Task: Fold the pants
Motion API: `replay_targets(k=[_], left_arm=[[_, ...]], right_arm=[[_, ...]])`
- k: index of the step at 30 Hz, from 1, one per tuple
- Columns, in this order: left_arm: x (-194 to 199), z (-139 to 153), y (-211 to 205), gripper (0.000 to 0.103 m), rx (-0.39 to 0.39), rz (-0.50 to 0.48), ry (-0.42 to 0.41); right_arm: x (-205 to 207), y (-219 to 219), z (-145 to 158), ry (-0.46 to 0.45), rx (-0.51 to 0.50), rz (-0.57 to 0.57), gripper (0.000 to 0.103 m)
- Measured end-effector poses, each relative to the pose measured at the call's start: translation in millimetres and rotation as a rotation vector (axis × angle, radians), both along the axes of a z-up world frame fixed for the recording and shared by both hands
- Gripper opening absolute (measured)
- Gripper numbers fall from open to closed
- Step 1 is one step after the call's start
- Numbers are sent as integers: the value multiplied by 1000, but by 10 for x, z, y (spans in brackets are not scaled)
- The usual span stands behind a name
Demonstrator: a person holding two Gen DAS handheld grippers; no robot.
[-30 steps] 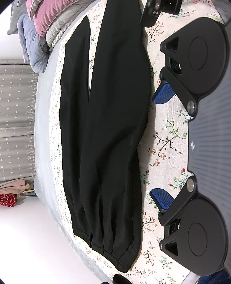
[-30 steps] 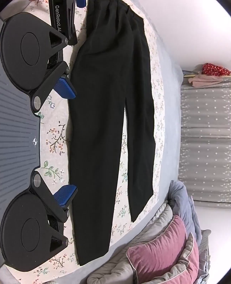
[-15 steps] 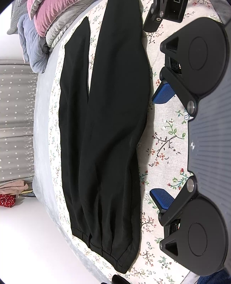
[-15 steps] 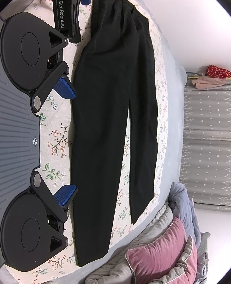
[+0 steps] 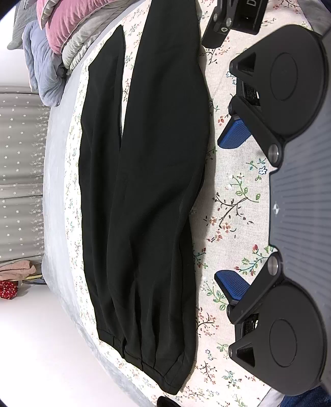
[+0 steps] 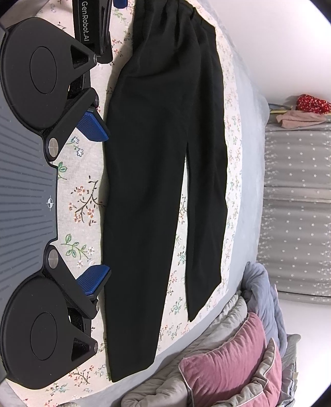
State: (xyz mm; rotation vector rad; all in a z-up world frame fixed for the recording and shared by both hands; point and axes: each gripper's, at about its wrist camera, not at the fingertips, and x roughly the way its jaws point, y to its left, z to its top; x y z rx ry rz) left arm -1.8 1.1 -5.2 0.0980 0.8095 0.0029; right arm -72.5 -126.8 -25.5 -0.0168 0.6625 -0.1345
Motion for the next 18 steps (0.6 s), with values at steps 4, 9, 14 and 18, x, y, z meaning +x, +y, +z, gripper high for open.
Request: replay_targets(k=[4,9,14,18], left_arm=[[-30,42,-9,103,-1,-18,-32],[-39,75,-7,103,-1,-31,-66],[30,123,124,103,-27,-16,-86],[130,156,317,103,-111,12,-75]], right_arm=[[0,1,1,0,-1,0,103],[-1,-2,3,-2,-1,-1,103],[-11,-18,9,-5,-8,-4,103],[7,-51,14,-10,-31,-22,103]])
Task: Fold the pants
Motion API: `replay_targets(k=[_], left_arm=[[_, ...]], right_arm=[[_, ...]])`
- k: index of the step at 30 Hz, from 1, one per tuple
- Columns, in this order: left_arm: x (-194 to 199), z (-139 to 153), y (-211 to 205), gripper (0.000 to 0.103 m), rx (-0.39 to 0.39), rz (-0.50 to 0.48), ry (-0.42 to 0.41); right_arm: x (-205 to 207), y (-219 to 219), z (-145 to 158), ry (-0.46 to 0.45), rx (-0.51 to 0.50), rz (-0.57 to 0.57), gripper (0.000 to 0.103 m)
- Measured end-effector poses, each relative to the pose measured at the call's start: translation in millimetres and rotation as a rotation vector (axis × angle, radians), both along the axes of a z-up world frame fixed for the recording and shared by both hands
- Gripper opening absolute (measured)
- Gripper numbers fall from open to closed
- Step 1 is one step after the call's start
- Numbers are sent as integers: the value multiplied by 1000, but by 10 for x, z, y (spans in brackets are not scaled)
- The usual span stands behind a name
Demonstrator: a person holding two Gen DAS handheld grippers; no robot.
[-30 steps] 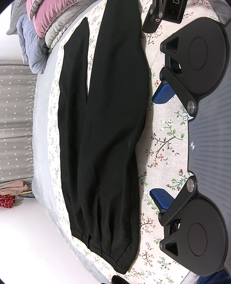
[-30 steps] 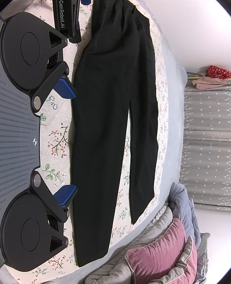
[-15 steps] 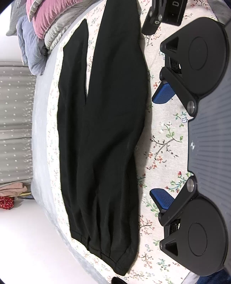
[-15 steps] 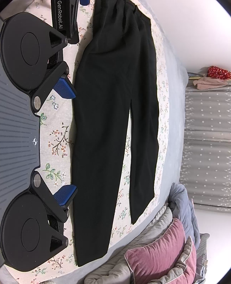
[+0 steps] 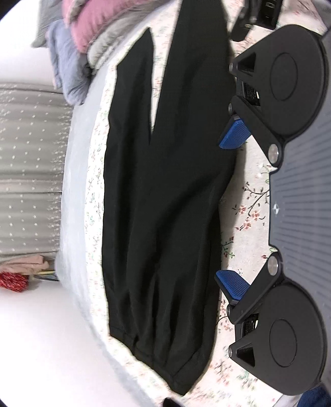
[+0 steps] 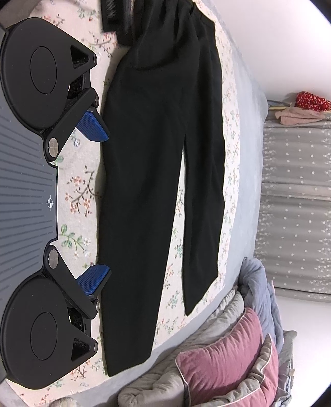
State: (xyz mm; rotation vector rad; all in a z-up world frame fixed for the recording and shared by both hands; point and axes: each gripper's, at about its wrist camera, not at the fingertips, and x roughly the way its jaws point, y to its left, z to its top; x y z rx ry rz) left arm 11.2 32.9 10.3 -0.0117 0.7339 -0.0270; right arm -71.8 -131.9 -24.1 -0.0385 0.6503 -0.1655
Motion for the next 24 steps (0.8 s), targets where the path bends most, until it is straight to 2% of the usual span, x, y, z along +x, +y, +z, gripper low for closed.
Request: replay_targets(k=[3,12,15,18,22,24], left_arm=[[91,-8,192,103,-101,18,29],[340,-98,596,103,-263,83,119],[424,-138,794,103,-321,150,141],[495,-182,1071,103,-416,225,152],[520,-250,1333,103,-480,349,180],[524,-299,1424,103,-528,366,215]], right_arm=[[20,-33,-19,2,-12,-13,103],[56,-74,-83,8,-46,-41,103],[76,-130,-98,5,-52,-61,103],[94,-223,-106,5,-40,-95,103],[109,-340,-103,3,-16,-131,103],[118,-379,-105,6,-5,-146,103]])
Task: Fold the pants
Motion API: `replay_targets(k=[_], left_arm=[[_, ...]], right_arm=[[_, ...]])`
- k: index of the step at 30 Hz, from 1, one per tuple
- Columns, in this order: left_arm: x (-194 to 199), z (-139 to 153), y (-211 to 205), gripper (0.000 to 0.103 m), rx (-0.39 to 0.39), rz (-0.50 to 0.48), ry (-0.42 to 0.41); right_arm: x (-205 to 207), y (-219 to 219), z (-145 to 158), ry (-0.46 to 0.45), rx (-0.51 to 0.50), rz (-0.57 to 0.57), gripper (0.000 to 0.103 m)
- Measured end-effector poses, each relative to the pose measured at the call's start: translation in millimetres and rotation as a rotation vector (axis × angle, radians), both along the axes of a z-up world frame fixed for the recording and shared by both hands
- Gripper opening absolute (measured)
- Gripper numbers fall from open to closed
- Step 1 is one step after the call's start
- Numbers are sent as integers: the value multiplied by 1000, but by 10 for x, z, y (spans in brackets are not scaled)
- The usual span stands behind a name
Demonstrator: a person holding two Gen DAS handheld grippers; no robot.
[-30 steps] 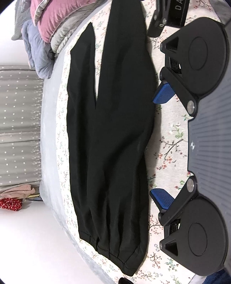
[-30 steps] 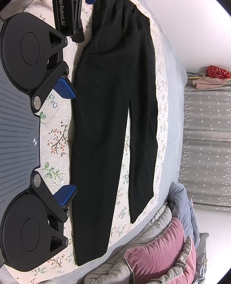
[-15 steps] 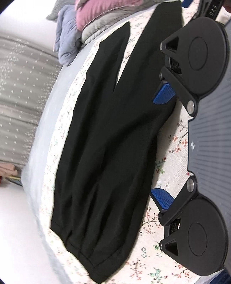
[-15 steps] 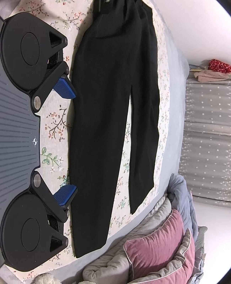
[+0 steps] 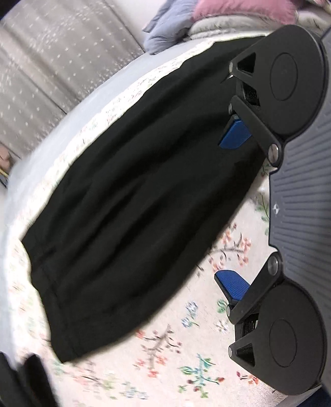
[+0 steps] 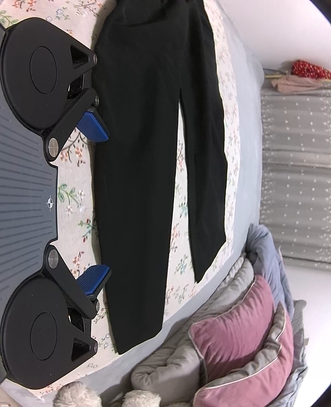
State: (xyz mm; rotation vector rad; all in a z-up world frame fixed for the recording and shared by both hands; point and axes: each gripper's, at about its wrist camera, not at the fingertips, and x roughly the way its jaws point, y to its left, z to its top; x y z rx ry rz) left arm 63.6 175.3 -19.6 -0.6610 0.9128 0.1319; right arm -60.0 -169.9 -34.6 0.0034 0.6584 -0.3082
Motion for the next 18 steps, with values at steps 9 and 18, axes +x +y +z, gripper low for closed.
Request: replay_targets(k=[9,18], left_arm=[[15,203,139,103,105,-7,-24],[98,202,771,103,128,174,46]], right_arm=[[64,43,13,-7,9,18,103],[142,-153,-2,19,56,-35,103]])
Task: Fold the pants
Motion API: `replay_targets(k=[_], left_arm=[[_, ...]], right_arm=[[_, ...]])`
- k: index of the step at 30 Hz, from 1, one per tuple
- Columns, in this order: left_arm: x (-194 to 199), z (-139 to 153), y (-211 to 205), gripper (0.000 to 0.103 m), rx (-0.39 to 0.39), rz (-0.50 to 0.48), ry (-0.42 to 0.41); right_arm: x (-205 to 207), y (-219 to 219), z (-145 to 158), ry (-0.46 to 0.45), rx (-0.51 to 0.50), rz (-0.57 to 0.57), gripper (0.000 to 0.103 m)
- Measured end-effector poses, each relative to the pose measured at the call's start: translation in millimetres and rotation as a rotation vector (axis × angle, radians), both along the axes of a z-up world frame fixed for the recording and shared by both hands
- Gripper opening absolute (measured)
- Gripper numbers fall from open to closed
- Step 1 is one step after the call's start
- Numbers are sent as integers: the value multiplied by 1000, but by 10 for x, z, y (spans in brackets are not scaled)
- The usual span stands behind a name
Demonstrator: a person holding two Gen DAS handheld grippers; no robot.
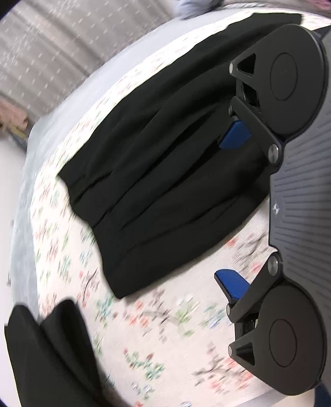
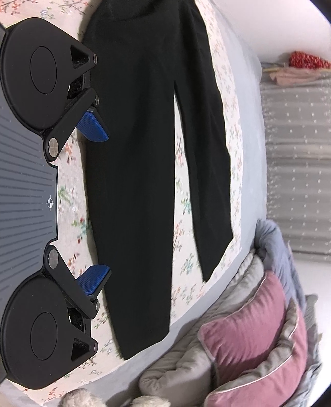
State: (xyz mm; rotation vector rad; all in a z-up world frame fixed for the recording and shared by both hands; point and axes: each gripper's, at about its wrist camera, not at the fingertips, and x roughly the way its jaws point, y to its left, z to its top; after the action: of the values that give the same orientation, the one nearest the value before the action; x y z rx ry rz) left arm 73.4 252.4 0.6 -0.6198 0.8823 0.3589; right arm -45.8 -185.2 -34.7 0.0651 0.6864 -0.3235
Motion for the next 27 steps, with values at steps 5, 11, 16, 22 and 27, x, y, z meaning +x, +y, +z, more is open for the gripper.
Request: replay_targets(k=[5,11,16,22,27], left_arm=[[-22,-44,271,97,18,62,15],[3,-56,286,97,-6,59,-44],[122,-84,172,65,76,58,-43],[178,-129,377,10,98,89,-62],[-14,61,545,8,181,128,-110]], right_arm=[[-4,-228,-44,27,91,-73,103],[42,-318,-146,65,182,-90,103],[92,-373,-218,80,240,-129,103],[105,-531,-291,55,323,-188,102],[87,-742,-244,4,394,-247,89]])
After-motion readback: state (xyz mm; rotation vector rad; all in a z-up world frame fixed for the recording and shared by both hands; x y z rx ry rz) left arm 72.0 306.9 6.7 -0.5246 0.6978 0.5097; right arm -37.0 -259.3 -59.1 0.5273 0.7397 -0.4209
